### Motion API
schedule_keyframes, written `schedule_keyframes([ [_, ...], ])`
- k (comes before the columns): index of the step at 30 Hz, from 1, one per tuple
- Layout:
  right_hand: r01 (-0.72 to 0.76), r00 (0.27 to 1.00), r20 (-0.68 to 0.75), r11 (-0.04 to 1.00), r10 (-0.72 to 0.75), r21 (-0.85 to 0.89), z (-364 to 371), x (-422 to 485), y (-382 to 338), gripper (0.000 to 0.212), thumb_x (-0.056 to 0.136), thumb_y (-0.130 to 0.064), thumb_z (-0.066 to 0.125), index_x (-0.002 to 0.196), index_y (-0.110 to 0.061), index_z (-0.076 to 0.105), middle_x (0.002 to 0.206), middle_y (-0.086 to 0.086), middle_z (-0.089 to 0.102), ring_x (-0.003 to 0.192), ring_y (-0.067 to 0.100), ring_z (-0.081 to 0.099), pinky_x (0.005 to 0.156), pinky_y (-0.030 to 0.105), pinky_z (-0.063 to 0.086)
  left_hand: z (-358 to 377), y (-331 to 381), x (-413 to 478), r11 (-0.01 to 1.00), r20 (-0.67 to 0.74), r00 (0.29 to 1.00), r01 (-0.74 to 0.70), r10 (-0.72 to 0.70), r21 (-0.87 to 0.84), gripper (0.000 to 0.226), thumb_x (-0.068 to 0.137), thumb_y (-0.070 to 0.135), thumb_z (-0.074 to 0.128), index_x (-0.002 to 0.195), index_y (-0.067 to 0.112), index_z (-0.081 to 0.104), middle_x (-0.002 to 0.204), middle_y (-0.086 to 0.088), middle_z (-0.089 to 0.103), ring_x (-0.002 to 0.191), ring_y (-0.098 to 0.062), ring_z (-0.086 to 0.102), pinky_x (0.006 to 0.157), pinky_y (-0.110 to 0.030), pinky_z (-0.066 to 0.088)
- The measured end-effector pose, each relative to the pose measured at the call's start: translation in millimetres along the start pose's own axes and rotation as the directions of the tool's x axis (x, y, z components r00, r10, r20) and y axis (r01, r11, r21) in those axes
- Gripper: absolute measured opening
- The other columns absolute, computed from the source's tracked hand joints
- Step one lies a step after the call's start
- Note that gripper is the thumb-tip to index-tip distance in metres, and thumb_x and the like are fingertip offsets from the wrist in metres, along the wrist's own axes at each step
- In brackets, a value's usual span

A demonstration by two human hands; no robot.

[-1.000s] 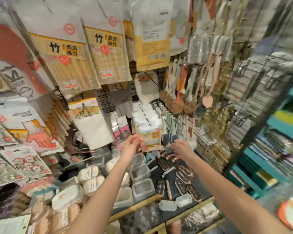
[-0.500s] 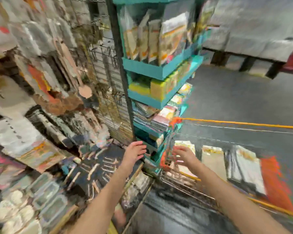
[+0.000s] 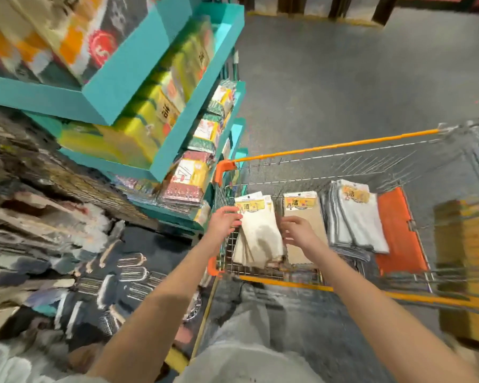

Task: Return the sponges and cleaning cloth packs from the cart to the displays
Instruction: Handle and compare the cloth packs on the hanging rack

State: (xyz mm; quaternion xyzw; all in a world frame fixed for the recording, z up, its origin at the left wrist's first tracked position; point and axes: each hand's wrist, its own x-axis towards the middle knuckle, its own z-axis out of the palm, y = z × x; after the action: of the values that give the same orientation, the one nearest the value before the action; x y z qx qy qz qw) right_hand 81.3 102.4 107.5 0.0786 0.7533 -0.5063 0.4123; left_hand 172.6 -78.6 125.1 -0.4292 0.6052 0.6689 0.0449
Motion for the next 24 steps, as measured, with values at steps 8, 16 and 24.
schedule_keyframes([
  [8, -0.132, 0.99, -0.046, 0.991, 0.133, 0.021, -7.6, 62.3, 10.7, 0.008, 0.094, -0.013, 0.049, 0.095, -0.015, 0.057, 0.087, 0.007, 0.06, 0.077, 0.023, 0.053, 0.069, 0.034, 0.042, 35.3, -30.3, 85.0, 0.977, 0.088, 0.98, 0.165, -0.177, 0.133, 0.015, 0.09, -0.006, 0.052, 0.096, 0.008, 0.055, 0.082, -0.004, 0.06, 0.061, -0.006, 0.059, 0.052, -0.014, 0.043],
  [16, -0.23, 0.973, -0.012, 0.972, 0.229, -0.048, -0.3, 132.9, 34.8, 0.025, 0.097, -0.006, 0.04, 0.115, 0.0, 0.057, 0.082, 0.0, 0.058, 0.067, 0.011, 0.052, 0.049, 0.01, 0.038, 57.2, -72.3, 143.1, 0.914, -0.03, 0.931, 0.363, -0.364, 0.181, 0.017, 0.094, 0.004, 0.048, 0.091, 0.019, 0.057, 0.08, 0.001, 0.057, 0.073, -0.017, 0.053, 0.056, -0.02, 0.039],
  [24, -0.21, 0.975, 0.048, 0.969, 0.217, -0.131, 7.5, 180.8, 55.0, 0.03, 0.095, -0.005, 0.047, 0.123, 0.003, 0.056, 0.125, 0.007, 0.056, 0.108, 0.021, 0.054, 0.076, 0.007, 0.039, 68.0, -110.1, 179.1, 0.86, -0.18, 0.868, 0.489, -0.464, 0.145, 0.043, 0.09, 0.007, 0.049, 0.132, -0.001, 0.042, 0.121, -0.022, 0.057, 0.102, -0.032, 0.057, 0.084, -0.042, 0.046],
])
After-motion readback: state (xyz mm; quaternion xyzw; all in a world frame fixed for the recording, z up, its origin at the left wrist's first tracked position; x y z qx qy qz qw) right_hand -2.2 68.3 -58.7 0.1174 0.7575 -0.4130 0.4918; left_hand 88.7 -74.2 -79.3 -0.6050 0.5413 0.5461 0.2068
